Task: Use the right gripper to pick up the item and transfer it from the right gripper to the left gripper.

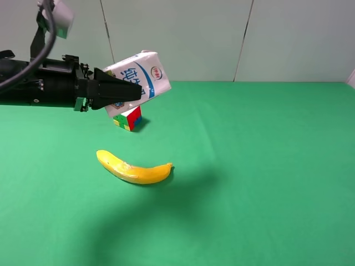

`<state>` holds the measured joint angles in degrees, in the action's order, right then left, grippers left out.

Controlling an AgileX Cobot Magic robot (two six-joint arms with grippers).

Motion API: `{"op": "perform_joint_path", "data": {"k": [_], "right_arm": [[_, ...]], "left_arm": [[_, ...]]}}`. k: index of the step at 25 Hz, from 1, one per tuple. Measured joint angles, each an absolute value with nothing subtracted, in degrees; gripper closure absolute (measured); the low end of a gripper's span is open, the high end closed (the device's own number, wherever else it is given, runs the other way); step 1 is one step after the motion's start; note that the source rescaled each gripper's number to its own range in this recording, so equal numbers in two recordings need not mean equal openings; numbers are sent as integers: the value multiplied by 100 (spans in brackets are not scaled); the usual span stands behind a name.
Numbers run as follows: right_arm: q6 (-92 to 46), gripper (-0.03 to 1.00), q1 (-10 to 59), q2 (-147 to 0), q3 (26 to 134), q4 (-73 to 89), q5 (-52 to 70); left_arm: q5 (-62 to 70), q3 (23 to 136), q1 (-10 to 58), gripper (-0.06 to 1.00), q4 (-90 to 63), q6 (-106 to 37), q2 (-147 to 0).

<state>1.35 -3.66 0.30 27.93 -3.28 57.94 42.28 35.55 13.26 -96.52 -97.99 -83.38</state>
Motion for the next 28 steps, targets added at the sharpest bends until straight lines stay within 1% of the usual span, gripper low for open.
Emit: {"op": "perform_joint_path", "data": {"k": [12, 20, 28], "right_arm": [[135, -3, -366, 30, 2793, -328, 5794], [135, -3, -366, 30, 2793, -328, 5794], [135, -3, -366, 30, 2793, -328, 5794]], "left_arm": [[2962, 3555, 720, 94, -8082, -8404, -8338], [2167, 3671, 665, 94, -6917, -7299, -8338], [1548, 3859, 665, 94, -5505, -5706, -8338]]}}
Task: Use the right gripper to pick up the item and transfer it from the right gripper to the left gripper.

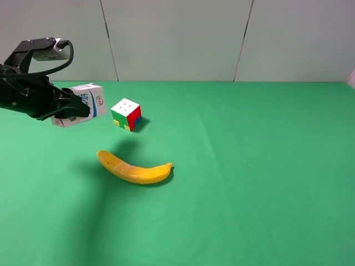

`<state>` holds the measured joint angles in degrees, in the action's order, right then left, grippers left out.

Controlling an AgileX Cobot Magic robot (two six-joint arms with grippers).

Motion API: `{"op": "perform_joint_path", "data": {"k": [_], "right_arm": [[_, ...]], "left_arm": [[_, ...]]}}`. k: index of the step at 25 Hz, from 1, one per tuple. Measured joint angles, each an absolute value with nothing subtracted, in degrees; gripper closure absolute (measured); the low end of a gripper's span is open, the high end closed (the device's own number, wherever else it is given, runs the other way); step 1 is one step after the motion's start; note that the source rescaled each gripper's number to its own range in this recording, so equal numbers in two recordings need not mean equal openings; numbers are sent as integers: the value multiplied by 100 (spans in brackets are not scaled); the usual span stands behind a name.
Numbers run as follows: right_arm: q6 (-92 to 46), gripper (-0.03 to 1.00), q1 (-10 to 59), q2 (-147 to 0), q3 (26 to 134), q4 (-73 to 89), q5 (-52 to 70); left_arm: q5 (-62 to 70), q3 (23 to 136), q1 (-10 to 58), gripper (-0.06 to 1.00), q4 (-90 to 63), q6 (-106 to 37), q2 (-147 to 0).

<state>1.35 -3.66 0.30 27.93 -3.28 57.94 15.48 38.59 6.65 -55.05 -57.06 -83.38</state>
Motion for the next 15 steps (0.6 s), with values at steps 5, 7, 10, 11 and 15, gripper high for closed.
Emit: {"op": "perform_joint_path", "data": {"k": [5, 7, 10, 11, 15], "right_arm": [[135, -3, -366, 30, 2793, -328, 5787], [135, -3, -366, 30, 2793, -328, 5787], [135, -3, -366, 30, 2793, -328, 5787], [135, -3, -366, 30, 2793, -328, 5787], [135, -3, -366, 30, 2793, -328, 5787]], "left_arm": [[1240, 3859, 665, 94, -4637, -4627, -8338], [1150, 3859, 665, 94, -4281, -4189, -8338], [983, 3859, 665, 94, -3747, -3610, -8341], [922, 3859, 665, 94, -3575, -3427, -8341], [725, 3859, 665, 94, -3058, -2897, -8374]]}}
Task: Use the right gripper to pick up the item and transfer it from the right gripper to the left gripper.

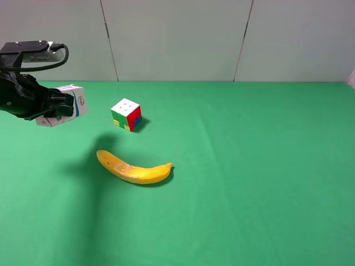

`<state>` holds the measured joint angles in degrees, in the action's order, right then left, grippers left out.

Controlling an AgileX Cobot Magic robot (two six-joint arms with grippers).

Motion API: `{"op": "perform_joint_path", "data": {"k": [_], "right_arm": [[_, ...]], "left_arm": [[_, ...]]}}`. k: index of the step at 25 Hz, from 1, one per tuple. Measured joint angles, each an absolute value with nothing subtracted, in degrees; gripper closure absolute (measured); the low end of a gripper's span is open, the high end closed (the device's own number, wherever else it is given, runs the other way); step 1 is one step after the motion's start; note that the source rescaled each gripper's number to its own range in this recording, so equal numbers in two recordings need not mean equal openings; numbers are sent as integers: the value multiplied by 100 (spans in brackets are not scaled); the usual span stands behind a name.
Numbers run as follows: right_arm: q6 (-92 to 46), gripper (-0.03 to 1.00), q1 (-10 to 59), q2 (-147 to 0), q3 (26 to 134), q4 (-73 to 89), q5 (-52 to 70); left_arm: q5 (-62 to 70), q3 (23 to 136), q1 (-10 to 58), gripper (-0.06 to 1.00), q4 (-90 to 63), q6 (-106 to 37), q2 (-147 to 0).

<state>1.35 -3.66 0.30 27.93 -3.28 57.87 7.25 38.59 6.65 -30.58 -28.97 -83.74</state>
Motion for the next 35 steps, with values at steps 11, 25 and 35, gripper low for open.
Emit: {"op": "perform_joint_path", "data": {"k": [11, 25, 35], "right_arm": [[135, -3, -366, 30, 2793, -328, 5787], [135, -3, -366, 30, 2793, -328, 5794], [135, -3, -366, 30, 2793, -328, 5794]], "left_arm": [[-58, 3863, 665, 94, -2915, -2697, -9316], [-921, 3870, 665, 94, -2915, -2697, -10011], [-1073, 3870, 665, 94, -2915, -2697, -10158]]}}
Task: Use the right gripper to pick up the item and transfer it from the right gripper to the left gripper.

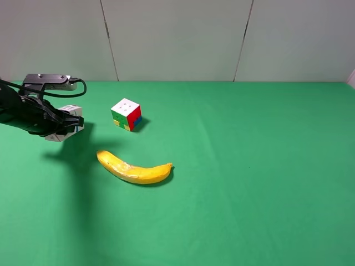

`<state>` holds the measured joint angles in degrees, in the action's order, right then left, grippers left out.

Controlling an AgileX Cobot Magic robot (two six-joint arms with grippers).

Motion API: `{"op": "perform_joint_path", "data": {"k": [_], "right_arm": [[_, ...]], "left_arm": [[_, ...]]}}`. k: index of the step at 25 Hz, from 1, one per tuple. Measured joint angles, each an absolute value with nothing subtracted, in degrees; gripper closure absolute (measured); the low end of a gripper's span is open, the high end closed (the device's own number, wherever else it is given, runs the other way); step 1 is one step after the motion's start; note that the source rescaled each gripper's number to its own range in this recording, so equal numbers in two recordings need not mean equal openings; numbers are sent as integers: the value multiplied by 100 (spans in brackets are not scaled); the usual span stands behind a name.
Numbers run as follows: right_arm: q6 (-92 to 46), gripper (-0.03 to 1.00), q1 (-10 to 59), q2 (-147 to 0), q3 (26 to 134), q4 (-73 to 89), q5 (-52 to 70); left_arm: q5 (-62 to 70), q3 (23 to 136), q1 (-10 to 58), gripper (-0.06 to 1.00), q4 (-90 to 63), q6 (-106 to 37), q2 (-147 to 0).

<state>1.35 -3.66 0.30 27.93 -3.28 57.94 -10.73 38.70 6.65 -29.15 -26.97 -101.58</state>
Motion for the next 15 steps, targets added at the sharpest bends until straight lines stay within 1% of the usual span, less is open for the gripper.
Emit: {"op": "perform_joint_path", "data": {"k": [7, 8, 9, 10, 11, 12, 13, 15], "right_arm": [[135, -3, -366, 30, 2793, -328, 5794], [135, -3, -366, 30, 2793, -328, 5794], [135, -3, -366, 30, 2793, -328, 5794], [135, -3, -366, 30, 2793, -328, 5794], [135, -3, -366, 30, 2793, -328, 5794], [135, -3, -366, 30, 2793, -328, 5794], [135, -3, -366, 30, 2793, -328, 5794], [135, -3, -366, 30, 2793, -328, 5794]], "left_arm": [[-1073, 3870, 665, 94, -2915, -2697, -10158], [-1067, 3870, 665, 89, -2915, -2697, -10158], [-1067, 3870, 665, 72, -2915, -2697, -10158], [-1072, 3870, 665, 47, -2915, -2697, -10158], [-1072, 3870, 665, 30, -2915, -2697, -10158], [-1072, 3870, 665, 16, -2920, -2697, -10158], [-1072, 3870, 665, 8, -2920, -2697, -10158], [-1072, 3870, 665, 0, -2924, -2697, -10158]]}}
